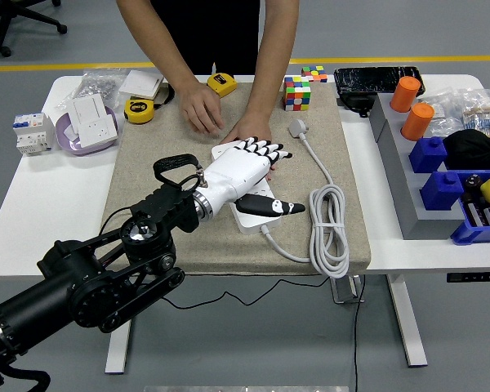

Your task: Pick up the plug,place it near the board,insert it into the board,press the button

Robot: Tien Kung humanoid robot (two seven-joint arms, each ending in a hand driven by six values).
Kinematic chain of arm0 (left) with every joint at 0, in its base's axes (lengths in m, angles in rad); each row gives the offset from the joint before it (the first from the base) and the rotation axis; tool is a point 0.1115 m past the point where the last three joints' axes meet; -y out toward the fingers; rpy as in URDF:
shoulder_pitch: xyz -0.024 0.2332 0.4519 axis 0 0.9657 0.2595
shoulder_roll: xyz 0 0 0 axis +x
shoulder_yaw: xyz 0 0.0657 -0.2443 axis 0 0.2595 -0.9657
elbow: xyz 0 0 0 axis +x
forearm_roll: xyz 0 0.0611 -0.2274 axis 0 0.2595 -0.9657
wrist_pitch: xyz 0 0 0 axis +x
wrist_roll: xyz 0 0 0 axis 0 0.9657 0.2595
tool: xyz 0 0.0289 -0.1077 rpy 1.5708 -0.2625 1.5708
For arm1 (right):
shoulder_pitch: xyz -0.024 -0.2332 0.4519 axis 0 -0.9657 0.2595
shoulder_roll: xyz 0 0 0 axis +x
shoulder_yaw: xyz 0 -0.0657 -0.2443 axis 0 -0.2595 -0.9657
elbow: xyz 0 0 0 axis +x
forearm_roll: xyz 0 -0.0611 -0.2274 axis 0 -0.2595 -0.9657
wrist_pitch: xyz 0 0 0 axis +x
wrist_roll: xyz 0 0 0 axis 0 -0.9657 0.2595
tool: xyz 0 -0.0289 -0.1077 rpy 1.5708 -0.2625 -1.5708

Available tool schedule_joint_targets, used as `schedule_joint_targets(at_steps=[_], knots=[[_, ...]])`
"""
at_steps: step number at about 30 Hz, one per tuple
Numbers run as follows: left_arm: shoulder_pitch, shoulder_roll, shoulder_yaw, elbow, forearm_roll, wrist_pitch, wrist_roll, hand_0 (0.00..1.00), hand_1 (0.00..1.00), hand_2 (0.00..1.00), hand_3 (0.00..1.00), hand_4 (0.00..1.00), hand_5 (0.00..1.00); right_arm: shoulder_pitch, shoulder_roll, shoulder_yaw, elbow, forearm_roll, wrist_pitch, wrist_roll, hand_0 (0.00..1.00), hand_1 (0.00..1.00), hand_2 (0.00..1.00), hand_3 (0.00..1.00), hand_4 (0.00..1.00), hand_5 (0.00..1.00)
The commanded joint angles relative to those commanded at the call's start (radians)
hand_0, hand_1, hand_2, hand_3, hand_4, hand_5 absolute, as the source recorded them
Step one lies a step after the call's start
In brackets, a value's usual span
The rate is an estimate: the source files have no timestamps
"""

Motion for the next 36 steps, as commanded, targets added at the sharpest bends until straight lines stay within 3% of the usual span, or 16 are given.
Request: schedule_joint_targets(at_steps=[4, 5, 10, 11, 14, 16, 17, 22, 23, 26, 29, 36], knots=[[0.043, -0.001, -0.028, -0.128, -0.152, 0.025, -0.009, 0.998, 0.998, 0.982, 0.935, 0.998, 0.998, -0.002, 0.004, 0.000, 0.000, -0.001, 0.000, 0.000, 0.753, 0.743, 0.723, 0.776, 0.998, 0.960], [0.062, 0.001, -0.033, -0.172, -0.204, 0.044, -0.022, 0.717, 0.741, 0.767, 0.928, 0.973, 0.604, -0.003, 0.006, 0.000, 0.000, 0.000, 0.000, 0.000, 0.754, 0.742, 0.724, 0.776, 0.998, 0.961], [0.111, 0.021, -0.039, -0.316, -0.406, 0.104, -0.040, 0.717, 0.741, 0.767, 0.928, 0.973, 0.604, -0.006, 0.009, 0.000, 0.000, 0.002, 0.001, 0.002, 0.754, 0.742, 0.724, 0.776, 0.998, 0.961], [0.115, 0.028, -0.038, -0.334, -0.445, 0.108, -0.038, 0.240, 0.269, 0.383, 0.906, 0.731, 0.191, -0.006, 0.009, -0.002, 0.000, 0.003, 0.001, 0.002, 0.754, 0.742, 0.724, 0.776, 0.998, 0.961], [0.124, 0.056, -0.039, -0.358, -0.588, 0.085, -0.020, 0.240, 0.269, 0.383, 0.906, 0.731, 0.191, -0.006, 0.010, -0.010, 0.000, 0.007, 0.003, 0.004, 0.754, 0.742, 0.724, 0.776, 0.998, 0.961], [0.129, 0.071, -0.046, -0.359, -0.666, 0.066, -0.006, 0.240, 0.269, 0.383, 0.906, 0.731, 0.191, -0.006, 0.011, -0.016, 0.000, 0.011, 0.004, 0.005, 0.754, 0.742, 0.724, 0.776, 0.998, 0.961], [0.133, 0.078, -0.051, -0.355, -0.705, 0.049, 0.003, 0.109, 0.054, 0.157, 0.874, 0.612, 0.137, -0.006, 0.012, -0.019, 0.000, 0.012, 0.004, 0.006, 0.754, 0.742, 0.724, 0.775, 0.998, 0.962], [0.122, 0.099, -0.057, -0.314, -0.879, -0.098, 0.086, 0.109, 0.054, 0.157, 0.874, 0.612, 0.137, -0.008, 0.015, -0.025, 0.000, 0.009, 0.006, 0.005, 0.754, 0.742, 0.724, 0.775, 0.998, 0.962], [0.117, 0.101, -0.052, -0.306, -0.883, -0.119, 0.099, 0.099, 0.047, 0.153, 0.899, 0.531, 0.137, -0.007, 0.014, -0.027, 0.000, 0.010, 0.006, 0.005, 0.754, 0.742, 0.723, 0.775, 0.998, 0.963], [0.091, 0.103, -0.018, -0.257, -0.873, -0.203, 0.155, 0.099, 0.047, 0.153, 0.899, 0.531, 0.137, -0.003, 0.012, -0.036, 0.000, 0.017, 0.007, 0.006, 0.754, 0.742, 0.723, 0.775, 0.998, 0.963], [0.061, 0.093, 0.023, -0.191, -0.814, -0.235, 0.188, 0.093, 0.043, 0.155, 0.932, 0.503, 0.138, 0.000, 0.010, -0.048, 0.000, 0.025, 0.008, 0.007, 0.754, 0.742, 0.723, 0.776, 0.998, 0.964], [0.040, 0.038, 0.036, -0.052, -0.642, -0.218, 0.202, 0.094, 0.043, 0.154, 0.933, 0.473, 0.138, -0.003, 0.013, -0.045, 0.000, 0.017, 0.007, 0.003, 0.753, 0.742, 0.723, 0.776, 0.998, 0.964]])
